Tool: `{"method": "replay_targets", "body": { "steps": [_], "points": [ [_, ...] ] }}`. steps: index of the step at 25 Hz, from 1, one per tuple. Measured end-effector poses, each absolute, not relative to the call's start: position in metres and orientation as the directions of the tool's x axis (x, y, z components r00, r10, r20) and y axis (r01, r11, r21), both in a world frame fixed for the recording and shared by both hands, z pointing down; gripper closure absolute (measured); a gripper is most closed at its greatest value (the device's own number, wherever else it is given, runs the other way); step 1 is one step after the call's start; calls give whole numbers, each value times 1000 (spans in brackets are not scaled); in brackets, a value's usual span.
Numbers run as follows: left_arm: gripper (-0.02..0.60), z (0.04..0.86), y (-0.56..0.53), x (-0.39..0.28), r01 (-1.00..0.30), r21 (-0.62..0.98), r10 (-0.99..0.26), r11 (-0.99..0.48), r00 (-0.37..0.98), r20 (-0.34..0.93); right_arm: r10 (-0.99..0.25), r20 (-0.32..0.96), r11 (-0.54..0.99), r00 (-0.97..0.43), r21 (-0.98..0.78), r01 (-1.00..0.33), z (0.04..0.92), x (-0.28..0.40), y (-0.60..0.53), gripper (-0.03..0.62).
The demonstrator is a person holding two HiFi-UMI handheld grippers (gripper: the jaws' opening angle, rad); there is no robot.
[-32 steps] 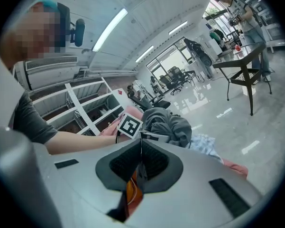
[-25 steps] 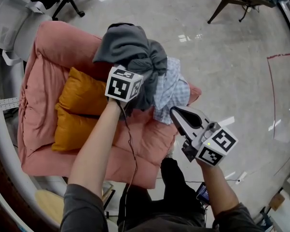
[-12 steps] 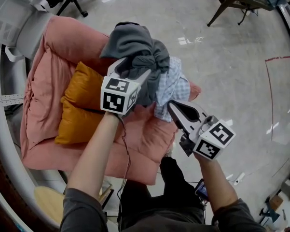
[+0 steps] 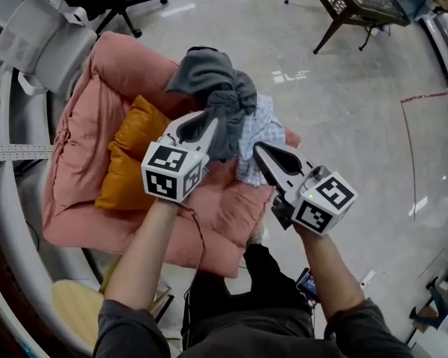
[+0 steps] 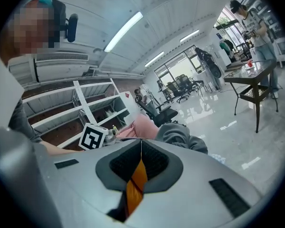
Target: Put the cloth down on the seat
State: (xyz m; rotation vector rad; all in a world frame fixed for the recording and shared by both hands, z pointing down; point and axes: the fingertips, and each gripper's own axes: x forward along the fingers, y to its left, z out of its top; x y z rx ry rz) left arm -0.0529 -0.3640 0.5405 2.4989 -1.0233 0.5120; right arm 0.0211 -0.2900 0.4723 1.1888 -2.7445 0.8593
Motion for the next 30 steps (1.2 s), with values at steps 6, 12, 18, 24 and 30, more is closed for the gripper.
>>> {"method": "replay_targets", "body": {
  "steps": [6,12,18,24,30],
  "points": [
    [566,510,-326,-64,-734,273,-607,-622,673,423,-671,220,580,-708,-439,-686,443,17,-281,577],
    [572,505,-297,-62,-741,265,-605,-617,662,443,-662,235,593,-711,-416,-689,435,14,-273,579],
    [572,504,-283,-61,-743,265,-602,-615,659,451,-659,265,567,-704,-439,-696,443,15,-267,579],
    [572,504,-277,-59,-740,255,-595,-623,659,460,-666,273,555,-695,-441,-705,445,20,-266,579],
    [572,502,-276,-59,-741,257,-593,-620,658,465,-662,267,562,-700,-441,-700,439,20,-266,579]
  ]
}}
